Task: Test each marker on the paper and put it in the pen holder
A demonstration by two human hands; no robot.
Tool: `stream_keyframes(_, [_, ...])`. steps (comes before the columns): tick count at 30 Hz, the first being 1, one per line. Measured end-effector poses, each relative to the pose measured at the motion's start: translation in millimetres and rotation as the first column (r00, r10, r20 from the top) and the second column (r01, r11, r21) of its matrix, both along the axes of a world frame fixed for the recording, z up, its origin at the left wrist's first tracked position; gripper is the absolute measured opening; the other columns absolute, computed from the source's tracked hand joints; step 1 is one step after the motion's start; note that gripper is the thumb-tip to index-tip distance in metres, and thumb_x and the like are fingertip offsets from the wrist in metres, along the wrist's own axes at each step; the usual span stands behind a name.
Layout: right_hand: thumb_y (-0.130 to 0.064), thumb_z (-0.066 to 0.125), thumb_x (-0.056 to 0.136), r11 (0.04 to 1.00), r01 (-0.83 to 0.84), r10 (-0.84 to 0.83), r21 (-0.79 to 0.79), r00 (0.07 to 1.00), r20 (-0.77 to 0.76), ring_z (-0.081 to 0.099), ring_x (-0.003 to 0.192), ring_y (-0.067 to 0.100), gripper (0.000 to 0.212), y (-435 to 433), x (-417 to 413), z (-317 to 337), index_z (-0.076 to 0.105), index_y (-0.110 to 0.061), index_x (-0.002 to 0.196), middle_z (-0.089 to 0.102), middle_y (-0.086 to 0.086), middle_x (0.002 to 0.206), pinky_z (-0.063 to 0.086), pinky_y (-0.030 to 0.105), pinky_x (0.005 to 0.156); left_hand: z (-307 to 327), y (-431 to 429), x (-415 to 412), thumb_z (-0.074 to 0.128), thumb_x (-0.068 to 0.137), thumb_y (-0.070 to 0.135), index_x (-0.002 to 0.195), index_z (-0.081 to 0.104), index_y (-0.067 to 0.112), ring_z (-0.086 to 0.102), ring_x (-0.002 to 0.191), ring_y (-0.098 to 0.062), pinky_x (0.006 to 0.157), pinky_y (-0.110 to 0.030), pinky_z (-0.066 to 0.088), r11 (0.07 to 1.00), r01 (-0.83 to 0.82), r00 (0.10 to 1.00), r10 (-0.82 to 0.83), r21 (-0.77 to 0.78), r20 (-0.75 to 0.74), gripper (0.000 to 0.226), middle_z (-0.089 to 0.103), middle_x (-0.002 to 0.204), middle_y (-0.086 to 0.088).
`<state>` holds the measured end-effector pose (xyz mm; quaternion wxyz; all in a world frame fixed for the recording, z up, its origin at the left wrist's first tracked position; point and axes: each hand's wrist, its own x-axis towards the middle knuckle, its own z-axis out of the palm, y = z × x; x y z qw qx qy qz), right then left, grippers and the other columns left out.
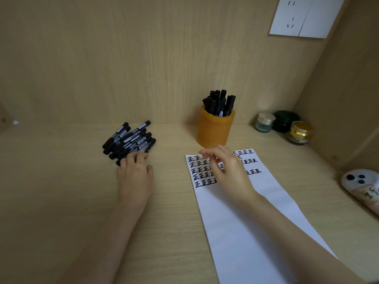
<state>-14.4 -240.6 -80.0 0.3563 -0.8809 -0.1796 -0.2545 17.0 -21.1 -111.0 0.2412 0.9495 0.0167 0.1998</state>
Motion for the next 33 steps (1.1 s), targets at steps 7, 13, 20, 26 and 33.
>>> stream_keyframes(7, [-0.002,0.048,0.095,0.964,0.048,0.025,0.26,0.962,-0.27,0.054,0.078,0.0,0.028,5.0,-14.3,4.3,0.069,-0.018,0.104,0.067,-0.004,0.089,0.038,0.012,0.065,8.8,-6.8,-3.7,0.045,0.094,-0.001,0.113,0.06,0.01,0.051,0.106,-0.022,0.095,-0.034,0.041,0.958,0.141,0.978,-0.096,-0.248,0.183,0.027,0.051,0.113,-0.005])
stream_keyframes(13, [-0.036,0.059,0.09,0.77,0.072,0.304,0.634,0.832,-0.464,0.051,0.055,0.013,0.035,14.8,-11.5,16.3,0.057,-0.012,0.115,0.063,0.0,0.07,0.043,0.021,0.052,29.4,-26.4,-21.8,0.04,0.096,-0.001,0.109,0.058,0.018,0.051,0.101,0.004,0.086,-0.003,0.033,0.732,0.533,0.846,-0.442,-0.424,0.299,0.029,0.056,0.111,0.005])
stream_keyframes(20, [-0.021,0.062,0.088,0.602,0.074,0.39,0.795,0.841,-0.374,0.047,0.046,0.011,0.024,14.8,-6.6,15.0,0.058,0.001,0.097,0.058,0.001,0.058,0.04,0.02,0.045,21.8,-38.4,-34.3,0.036,0.1,0.02,0.115,0.047,0.039,0.055,0.082,0.002,0.075,-0.01,0.041,0.624,0.606,0.733,-0.679,-0.492,0.041,0.027,0.062,0.095,0.008])
stream_keyframes(26, [-0.017,0.058,0.095,0.704,0.006,0.354,0.71,0.864,-0.358,0.047,0.047,0.013,0.01,15.7,-18.0,13.8,0.058,-0.011,0.087,0.054,0.006,0.058,0.037,0.023,0.045,28.1,-45.8,-43.7,0.041,0.099,0.023,0.095,0.051,0.025,0.046,0.054,0.005,0.056,-0.011,0.034,0.61,0.622,0.688,-0.725,-0.491,-0.028,0.012,0.054,0.058,0.023])
stream_keyframes(33, [-0.017,0.054,0.097,0.707,-0.025,0.363,0.707,0.871,-0.332,0.045,0.048,0.011,0.012,14.7,-25.0,10.0,0.053,-0.013,0.087,0.05,-0.002,0.054,0.038,0.023,0.048,24.2,-44.9,-44.2,0.042,0.095,0.04,0.082,0.053,0.036,0.033,0.054,-0.01,0.055,-0.027,0.028,0.576,0.588,0.688,-0.725,-0.568,-0.024,0.017,0.036,0.057,0.007])
